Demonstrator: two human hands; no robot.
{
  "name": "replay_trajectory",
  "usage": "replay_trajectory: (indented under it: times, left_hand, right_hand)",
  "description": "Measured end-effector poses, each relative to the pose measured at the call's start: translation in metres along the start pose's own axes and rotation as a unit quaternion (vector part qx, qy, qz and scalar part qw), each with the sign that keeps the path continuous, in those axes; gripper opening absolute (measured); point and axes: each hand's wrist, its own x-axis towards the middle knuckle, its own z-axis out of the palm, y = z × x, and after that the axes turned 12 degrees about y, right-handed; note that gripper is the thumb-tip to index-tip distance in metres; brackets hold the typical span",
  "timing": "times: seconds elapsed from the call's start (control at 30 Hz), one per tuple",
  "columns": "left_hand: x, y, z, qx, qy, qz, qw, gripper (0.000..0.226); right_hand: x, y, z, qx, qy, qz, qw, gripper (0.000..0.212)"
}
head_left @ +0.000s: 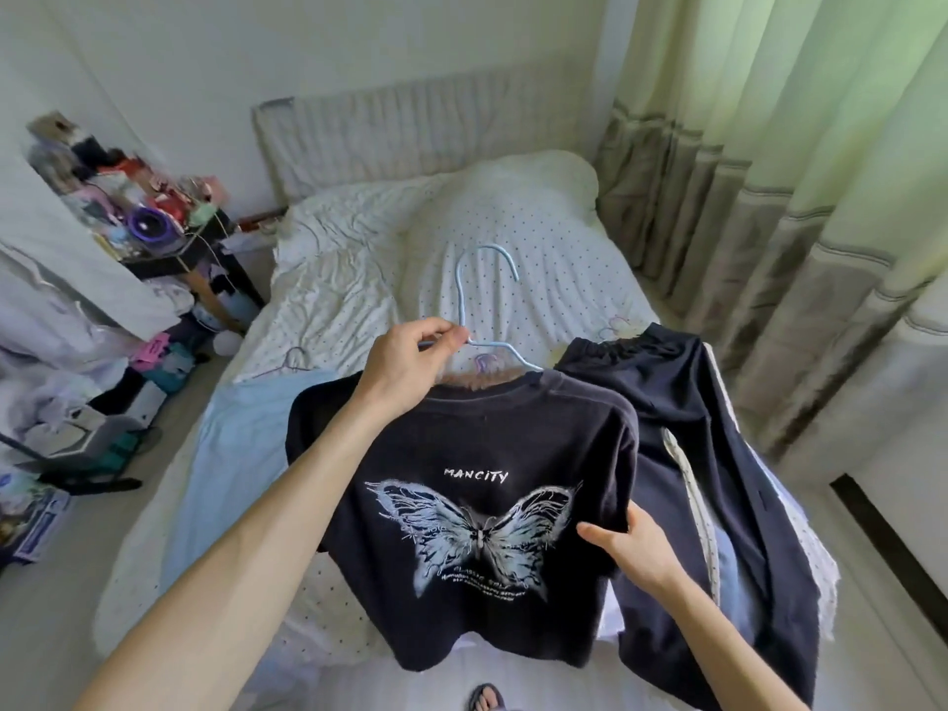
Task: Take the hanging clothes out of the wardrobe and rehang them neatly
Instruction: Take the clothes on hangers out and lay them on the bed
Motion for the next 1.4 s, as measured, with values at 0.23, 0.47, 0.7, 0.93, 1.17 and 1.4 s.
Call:
replay_trajectory:
  times: [0.23, 0.47, 0.7, 0.93, 1.17, 1.4]
  left_hand:
    - [0.081, -0.041, 0.031, 0.0, -0.028, -0.034, 0.999, 0.026]
    - [0.173, -0.116, 0.086, 0.008, -0.087, -0.083, 0.993, 0.016]
    - [0.262, -0.218, 0.149, 0.051, -0.117, -0.109, 0.986, 0.02]
    - [0.313, -0.33, 0.231, 0.111, -0.138, -0.097, 0.979, 0.03]
    - [0.325, -0.409, 0.313, 0.172, -0.159, -0.082, 0.969, 0.034]
    - [0.305, -0.469, 0.371, 0.236, -0.177, -0.13, 0.947, 0.025]
  right_hand:
    - [0.046, -0.03, 0.015, -0.08, 0.015, -0.037, 0.996, 0.033]
    - [0.126, -0.051, 0.06, -0.123, 0.032, -0.002, 0.992, 0.026]
    - [0.213, -0.062, 0.117, -0.158, 0.042, 0.078, 0.983, 0.026]
    - [0.297, -0.052, 0.154, -0.197, 0.099, 0.14, 0.965, 0.017]
    - [0.351, -0.022, 0.193, -0.245, 0.1, 0.18, 0.947, 0.005]
    - [0.382, 0.009, 0.224, -0.335, 0.042, 0.154, 0.929, 0.016]
